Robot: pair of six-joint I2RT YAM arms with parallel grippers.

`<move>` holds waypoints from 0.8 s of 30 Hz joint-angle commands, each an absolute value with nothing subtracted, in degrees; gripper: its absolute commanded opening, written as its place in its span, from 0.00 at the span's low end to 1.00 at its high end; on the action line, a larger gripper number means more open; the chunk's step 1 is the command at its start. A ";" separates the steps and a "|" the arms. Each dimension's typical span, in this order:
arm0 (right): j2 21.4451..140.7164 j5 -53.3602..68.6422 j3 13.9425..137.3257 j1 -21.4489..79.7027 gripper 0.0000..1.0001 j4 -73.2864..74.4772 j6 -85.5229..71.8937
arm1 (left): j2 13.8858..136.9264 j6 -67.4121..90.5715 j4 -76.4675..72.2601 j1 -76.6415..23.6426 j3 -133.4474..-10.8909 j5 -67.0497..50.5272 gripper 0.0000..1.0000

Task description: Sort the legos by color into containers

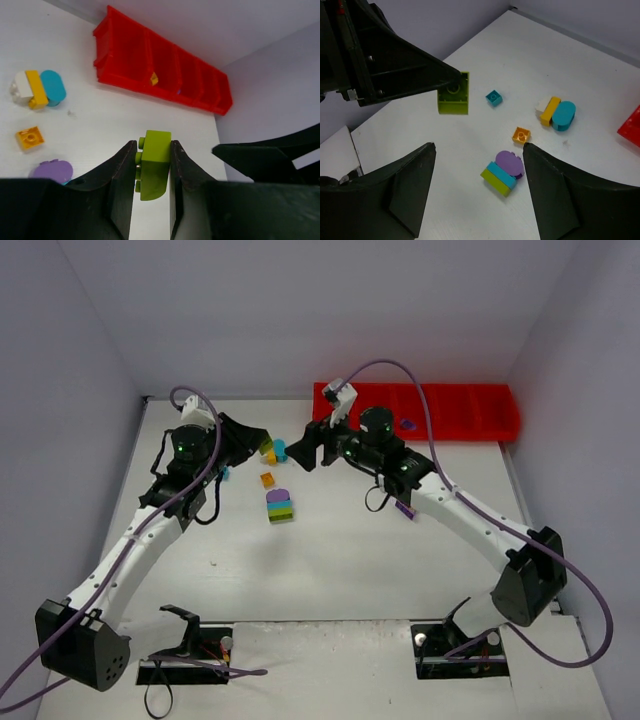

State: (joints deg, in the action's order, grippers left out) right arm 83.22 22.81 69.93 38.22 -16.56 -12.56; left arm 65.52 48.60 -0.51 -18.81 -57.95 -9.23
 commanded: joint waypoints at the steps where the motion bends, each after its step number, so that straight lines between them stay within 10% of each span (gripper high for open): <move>1: 85.95 23.73 76.18 40.25 0.67 -23.03 -10.29 | 63.02 53.87 -8.87 -19.60 -61.35 -10.02 0.00; 24: 92.37 21.01 84.11 44.47 0.60 -23.03 -5.63 | 60.73 56.08 -9.93 -21.88 -61.00 -11.34 0.00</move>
